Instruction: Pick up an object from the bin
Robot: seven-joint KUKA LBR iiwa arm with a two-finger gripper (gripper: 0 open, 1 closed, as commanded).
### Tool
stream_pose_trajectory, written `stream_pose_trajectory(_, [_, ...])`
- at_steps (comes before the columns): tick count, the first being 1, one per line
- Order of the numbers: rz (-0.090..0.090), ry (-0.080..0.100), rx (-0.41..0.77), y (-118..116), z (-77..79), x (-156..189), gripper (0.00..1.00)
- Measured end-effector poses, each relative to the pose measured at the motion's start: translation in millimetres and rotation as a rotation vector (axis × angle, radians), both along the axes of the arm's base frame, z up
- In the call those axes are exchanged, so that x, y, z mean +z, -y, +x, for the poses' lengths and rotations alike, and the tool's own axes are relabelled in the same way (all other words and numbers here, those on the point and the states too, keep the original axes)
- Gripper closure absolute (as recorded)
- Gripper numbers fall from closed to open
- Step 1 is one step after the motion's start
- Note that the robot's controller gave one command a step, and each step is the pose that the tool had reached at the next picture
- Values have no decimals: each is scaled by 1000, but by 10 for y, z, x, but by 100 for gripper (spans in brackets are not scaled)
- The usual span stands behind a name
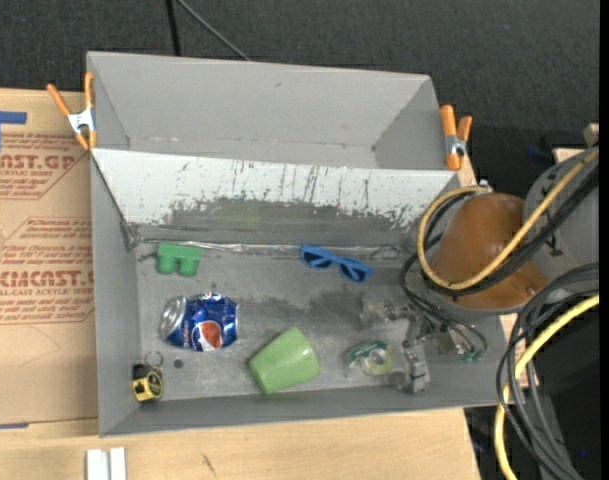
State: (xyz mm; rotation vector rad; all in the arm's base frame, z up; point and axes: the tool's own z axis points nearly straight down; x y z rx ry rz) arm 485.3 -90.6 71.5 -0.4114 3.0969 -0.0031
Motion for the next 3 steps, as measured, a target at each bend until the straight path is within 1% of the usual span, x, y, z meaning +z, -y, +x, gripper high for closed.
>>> stream_pose_trajectory(1, [-5,-4,397,-465,-26,0,0])
stream_pose_trajectory(2, [-3,-15,394,-464,-47,10,100])
stream_pose_trajectory(3, [-4,-14,394,-476,-41,294,100])
